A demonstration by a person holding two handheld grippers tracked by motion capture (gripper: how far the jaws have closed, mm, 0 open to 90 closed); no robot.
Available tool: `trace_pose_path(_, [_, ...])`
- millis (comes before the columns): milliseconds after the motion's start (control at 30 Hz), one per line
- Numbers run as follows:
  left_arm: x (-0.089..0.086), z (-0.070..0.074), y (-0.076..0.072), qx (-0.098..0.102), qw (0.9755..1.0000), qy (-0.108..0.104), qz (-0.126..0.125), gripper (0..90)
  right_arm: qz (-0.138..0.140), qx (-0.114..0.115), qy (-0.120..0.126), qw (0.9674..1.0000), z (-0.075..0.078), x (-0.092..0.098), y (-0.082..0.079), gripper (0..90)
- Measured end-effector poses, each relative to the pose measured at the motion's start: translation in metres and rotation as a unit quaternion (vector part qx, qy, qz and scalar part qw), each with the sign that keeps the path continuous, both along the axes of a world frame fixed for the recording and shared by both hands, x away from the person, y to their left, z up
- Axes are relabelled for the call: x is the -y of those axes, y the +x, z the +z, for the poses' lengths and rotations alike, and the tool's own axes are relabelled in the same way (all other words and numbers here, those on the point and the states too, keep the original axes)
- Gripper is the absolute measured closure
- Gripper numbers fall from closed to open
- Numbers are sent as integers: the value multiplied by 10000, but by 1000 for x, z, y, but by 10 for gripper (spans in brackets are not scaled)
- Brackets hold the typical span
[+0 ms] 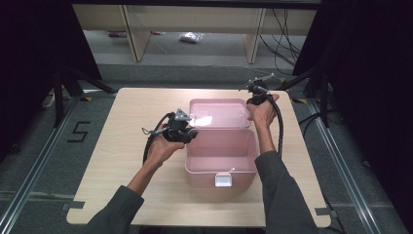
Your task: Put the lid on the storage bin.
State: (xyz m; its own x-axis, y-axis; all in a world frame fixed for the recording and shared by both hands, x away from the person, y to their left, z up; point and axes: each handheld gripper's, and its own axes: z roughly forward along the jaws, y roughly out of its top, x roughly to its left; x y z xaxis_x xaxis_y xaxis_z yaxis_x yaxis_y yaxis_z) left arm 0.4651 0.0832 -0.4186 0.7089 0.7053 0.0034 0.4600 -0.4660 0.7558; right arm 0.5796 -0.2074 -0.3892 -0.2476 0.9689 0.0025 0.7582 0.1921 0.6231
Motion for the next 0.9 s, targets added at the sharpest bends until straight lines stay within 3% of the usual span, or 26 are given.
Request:
trace_pose_path(67, [0, 0, 0, -2, 10000, -25, 9, 758, -64, -125, 251, 9996, -5, -1, 2, 805])
trace_pose_path(200, [0, 0, 0, 3, 10000, -4, -29, 758, -66, -97, 285, 9995, -9, -3, 4, 787])
trace_pose_path(267, [0, 0, 0, -1, 10000, -2, -24, 758, -103, -146, 163, 9997, -11, -5, 6, 793])
trace_pose_path(567, [0, 0, 0, 20, 10000, -3, -37, 758, -110, -259, 403, 9988, -24, -1, 16, 810])
trace_pose_path(600, [0, 0, 0, 24, 10000, 13, -51, 757, -225, -355, 571, 9975, -24, -3, 16, 811])
trace_pose_path(633, [0, 0, 0, 26, 10000, 5, -49, 758, -165, -272, 475, 9984, -24, -1, 17, 819])
trace_pose_path(667, [0, 0, 0, 24, 10000, -1, -47, 758, -245, -298, 489, 9981, -23, -2, 17, 825])
trace_pose_path(733, [0, 0, 0, 29, 10000, 14, -56, 758, -110, -263, 555, 9981, -24, 1, 19, 834])
trace_pose_path(833, [0, 0, 0, 23, 10000, 1, -45, 758, -288, -274, 515, 9979, -22, -3, 18, 840])
trace_pose_path(900, [0, 0, -1, 16, 10000, 4, -31, 758, -216, -193, 426, 9987, -20, -2, 17, 844])
